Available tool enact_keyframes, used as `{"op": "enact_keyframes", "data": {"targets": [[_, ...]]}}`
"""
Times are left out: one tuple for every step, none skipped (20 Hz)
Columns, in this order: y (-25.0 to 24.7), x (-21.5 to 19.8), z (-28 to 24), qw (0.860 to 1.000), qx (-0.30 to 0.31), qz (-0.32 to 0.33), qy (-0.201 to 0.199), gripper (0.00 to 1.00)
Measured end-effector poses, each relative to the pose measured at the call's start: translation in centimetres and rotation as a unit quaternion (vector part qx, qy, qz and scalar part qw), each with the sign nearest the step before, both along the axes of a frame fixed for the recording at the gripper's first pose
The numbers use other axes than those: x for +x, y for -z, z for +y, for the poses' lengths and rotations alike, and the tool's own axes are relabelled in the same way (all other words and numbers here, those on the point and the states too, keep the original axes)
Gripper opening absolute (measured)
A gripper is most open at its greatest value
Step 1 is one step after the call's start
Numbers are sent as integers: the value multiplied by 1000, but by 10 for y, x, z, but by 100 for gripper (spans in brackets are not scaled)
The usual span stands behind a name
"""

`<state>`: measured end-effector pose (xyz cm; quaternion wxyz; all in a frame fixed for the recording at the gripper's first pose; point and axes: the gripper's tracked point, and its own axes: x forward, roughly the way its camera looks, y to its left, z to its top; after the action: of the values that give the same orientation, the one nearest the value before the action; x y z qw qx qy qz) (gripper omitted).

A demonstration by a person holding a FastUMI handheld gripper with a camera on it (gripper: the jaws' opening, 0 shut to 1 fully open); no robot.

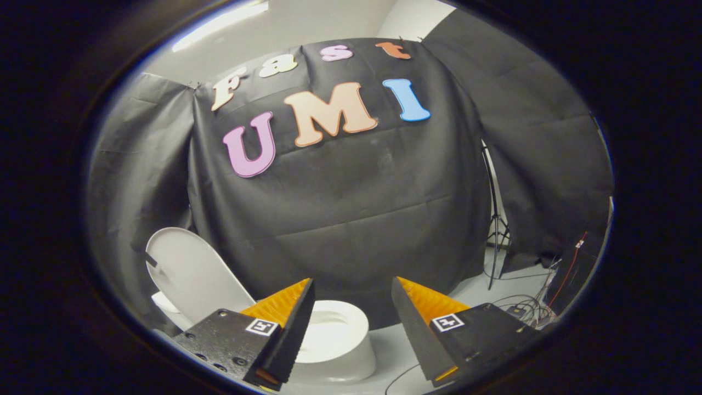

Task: Open the toilet lid.

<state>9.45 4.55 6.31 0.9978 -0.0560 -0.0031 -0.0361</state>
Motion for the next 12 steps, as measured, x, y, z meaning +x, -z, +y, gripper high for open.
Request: {"op": "enact_keyframes", "data": {"targets": [[1, 5, -5, 1000, 2, -1, 1, 86], [0, 10, -9, 1000, 7, -4, -1, 86], [0, 15, -13, 1000, 14, -4, -5, 86], [0, 18, -19, 1000, 20, 0, -7, 85], [1, 22, -26, 1000, 23, 2, -8, 85], [2, 23, -34, 1000, 26, 4, -8, 85], [0, 24, -42, 1000, 29, 3, -9, 85], [-3, 25, -51, 999, 34, 1, -9, 85], [-8, 27, -61, 999, 40, 0, -8, 86], [-12, 28, -72, 999, 46, -2, -7, 86], [-17, 31, -81, 999, 50, -3, -5, 85], [-24, 31, -91, 999, 51, -5, -3, 85]]}}
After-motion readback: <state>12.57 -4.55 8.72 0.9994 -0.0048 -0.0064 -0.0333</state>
